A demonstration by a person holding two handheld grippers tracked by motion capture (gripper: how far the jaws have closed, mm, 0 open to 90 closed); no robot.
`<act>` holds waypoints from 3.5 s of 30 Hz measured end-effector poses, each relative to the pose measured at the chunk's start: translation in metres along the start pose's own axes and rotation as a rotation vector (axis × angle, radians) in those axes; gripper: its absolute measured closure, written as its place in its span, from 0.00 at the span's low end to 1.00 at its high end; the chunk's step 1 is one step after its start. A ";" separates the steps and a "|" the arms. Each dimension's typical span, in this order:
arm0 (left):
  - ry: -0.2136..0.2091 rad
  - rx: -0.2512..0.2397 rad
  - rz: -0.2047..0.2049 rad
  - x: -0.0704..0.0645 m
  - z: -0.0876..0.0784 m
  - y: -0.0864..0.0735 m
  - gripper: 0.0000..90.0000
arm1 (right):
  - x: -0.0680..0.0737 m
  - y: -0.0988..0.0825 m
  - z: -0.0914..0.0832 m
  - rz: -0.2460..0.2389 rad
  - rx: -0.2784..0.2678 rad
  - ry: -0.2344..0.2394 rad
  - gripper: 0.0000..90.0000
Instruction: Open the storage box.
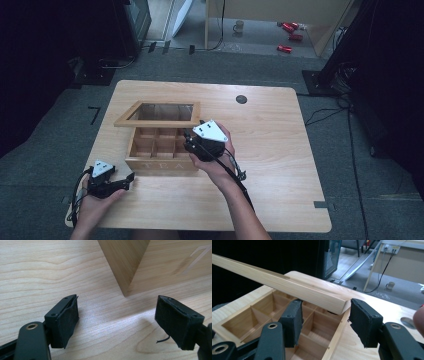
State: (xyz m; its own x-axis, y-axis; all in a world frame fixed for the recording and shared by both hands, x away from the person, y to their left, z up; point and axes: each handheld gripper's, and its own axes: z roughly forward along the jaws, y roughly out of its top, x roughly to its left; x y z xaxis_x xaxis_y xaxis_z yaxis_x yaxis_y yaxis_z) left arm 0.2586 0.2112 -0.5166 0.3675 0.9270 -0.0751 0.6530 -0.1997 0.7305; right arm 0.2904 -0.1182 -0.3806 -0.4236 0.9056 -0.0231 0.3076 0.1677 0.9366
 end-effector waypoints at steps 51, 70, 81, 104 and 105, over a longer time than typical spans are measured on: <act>-0.028 -0.008 -0.025 0.004 0.000 0.000 0.22 | -0.053 0.048 0.084 -0.077 -0.051 0.115 0.48; -0.032 -0.010 -0.029 0.005 0.000 0.000 0.22 | -0.074 0.042 0.106 -0.108 -0.020 0.193 0.57; -0.042 -0.013 -0.038 0.006 0.000 0.001 0.22 | -0.084 0.040 0.115 -0.051 -0.023 0.218 0.58; -0.042 -0.010 -0.032 0.006 0.000 0.001 0.22 | -0.104 0.054 0.149 0.062 0.029 0.104 0.74; -0.042 -0.010 -0.032 0.006 0.000 0.001 0.22 | -0.104 0.055 0.150 0.072 0.033 0.100 0.74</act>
State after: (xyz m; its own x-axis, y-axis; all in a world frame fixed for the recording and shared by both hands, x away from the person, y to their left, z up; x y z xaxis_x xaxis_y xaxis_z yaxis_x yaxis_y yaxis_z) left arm 0.2618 0.2168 -0.5163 0.3747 0.9184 -0.1269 0.6583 -0.1671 0.7340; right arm 0.4795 -0.1448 -0.3796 -0.4817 0.8726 0.0804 0.3672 0.1177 0.9227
